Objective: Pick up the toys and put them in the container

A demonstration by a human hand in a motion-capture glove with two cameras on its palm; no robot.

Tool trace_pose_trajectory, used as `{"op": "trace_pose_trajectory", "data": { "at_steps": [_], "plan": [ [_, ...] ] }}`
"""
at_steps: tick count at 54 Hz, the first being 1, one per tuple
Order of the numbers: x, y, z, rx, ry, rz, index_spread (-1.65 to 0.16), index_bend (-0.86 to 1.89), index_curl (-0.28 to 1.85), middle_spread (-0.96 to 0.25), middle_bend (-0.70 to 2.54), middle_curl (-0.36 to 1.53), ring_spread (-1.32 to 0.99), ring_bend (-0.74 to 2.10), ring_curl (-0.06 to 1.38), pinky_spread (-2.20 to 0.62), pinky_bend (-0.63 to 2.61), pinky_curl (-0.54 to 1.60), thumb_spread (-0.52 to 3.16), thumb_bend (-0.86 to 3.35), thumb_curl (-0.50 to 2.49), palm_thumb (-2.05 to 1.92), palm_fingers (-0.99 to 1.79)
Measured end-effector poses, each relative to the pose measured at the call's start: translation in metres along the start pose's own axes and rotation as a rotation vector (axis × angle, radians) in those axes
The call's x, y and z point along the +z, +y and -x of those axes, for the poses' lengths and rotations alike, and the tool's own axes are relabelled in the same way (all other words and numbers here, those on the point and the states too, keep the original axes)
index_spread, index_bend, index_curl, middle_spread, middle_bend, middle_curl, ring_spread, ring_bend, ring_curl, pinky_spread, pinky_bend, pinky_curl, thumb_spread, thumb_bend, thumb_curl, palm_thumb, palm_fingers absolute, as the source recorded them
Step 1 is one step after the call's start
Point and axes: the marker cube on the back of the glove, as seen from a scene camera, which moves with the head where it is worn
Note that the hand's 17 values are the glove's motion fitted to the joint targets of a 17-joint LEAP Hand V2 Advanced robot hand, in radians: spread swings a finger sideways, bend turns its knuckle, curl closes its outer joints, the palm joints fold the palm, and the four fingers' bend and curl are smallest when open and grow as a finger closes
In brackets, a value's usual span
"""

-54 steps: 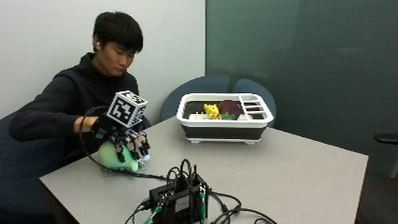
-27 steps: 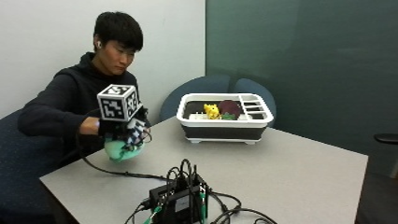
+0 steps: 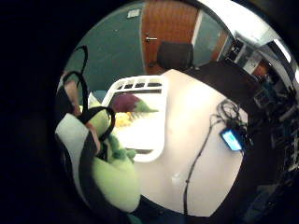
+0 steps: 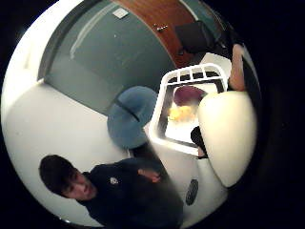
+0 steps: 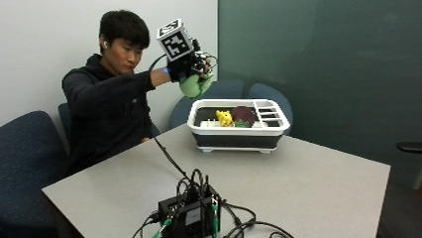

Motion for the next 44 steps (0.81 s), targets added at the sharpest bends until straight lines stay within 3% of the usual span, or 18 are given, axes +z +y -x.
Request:
{"op": "trace_pose_trajectory", "data": {
  "at_steps": [6, 11, 15, 17, 18, 19, 21, 28, 44],
  "plan": [
    [0.021, -0.021, 0.004, 0.012, 0.002, 0.048, -0.44, 0.8, 0.92, -0.29, 1.06, 0.81, -0.45, 1.25, 0.72, -0.4, 1.13, 0.56, 0.09, 0.23, 0.9, 0.73, 0.87],
    [0.04, -0.022, 0.003, 0.0, -0.013, 0.203, -0.44, 0.73, 0.96, -0.29, 1.05, 0.83, -0.44, 1.25, 0.73, -0.4, 1.16, 0.56, 0.09, 0.21, 0.91, 0.71, 0.78],
    [0.052, -0.015, -0.004, -0.004, -0.057, 0.364, -0.41, 0.5, 0.94, -0.28, 0.92, 0.81, -0.42, 1.24, 0.72, -0.39, 1.27, 0.57, 0.22, 0.15, 0.9, 0.67, 0.53],
    [0.055, -0.011, -0.007, -0.001, -0.072, 0.407, -0.39, 0.42, 0.91, -0.27, 0.86, 0.78, -0.4, 1.17, 0.7, -0.34, 1.22, 0.56, 0.42, 0.12, 0.88, 0.59, 0.29],
    [0.055, -0.009, -0.009, 0.002, -0.078, 0.412, -0.39, 0.4, 0.89, -0.24, 0.76, 0.75, -0.37, 1.03, 0.67, -0.28, 1.18, 0.55, 0.51, 0.07, 0.85, 0.51, -0.05],
    [0.054, -0.008, -0.011, 0.007, -0.081, 0.409, -0.38, 0.41, 0.89, -0.22, 0.71, 0.74, -0.32, 0.95, 0.67, -0.24, 1.19, 0.58, 0.57, 0.04, 0.83, 0.47, -0.22],
    [0.05, -0.005, -0.016, 0.017, -0.08, 0.386, -0.38, 0.36, 0.83, -0.18, 0.6, 0.68, -0.26, 0.75, 0.61, -0.19, 1.16, 0.55, 0.69, -0.01, 0.78, 0.4, -0.41],
    [0.023, 0.009, -0.043, 0.054, -0.066, 0.293, -0.37, 0.22, 0.7, -0.09, 0.33, 0.55, -0.14, 0.39, 0.44, -0.06, 1.0, 0.44, 0.94, -0.03, 0.66, 0.29, -0.31],
    [-0.048, 0.088, -0.119, 0.05, -0.17, 0.034, -0.34, 0.19, 0.6, -0.04, 0.2, 0.48, -0.06, 0.26, 0.37, 0.02, 0.74, 0.34, 1.2, -0.01, 0.51, 0.24, -0.01]
  ]
}}
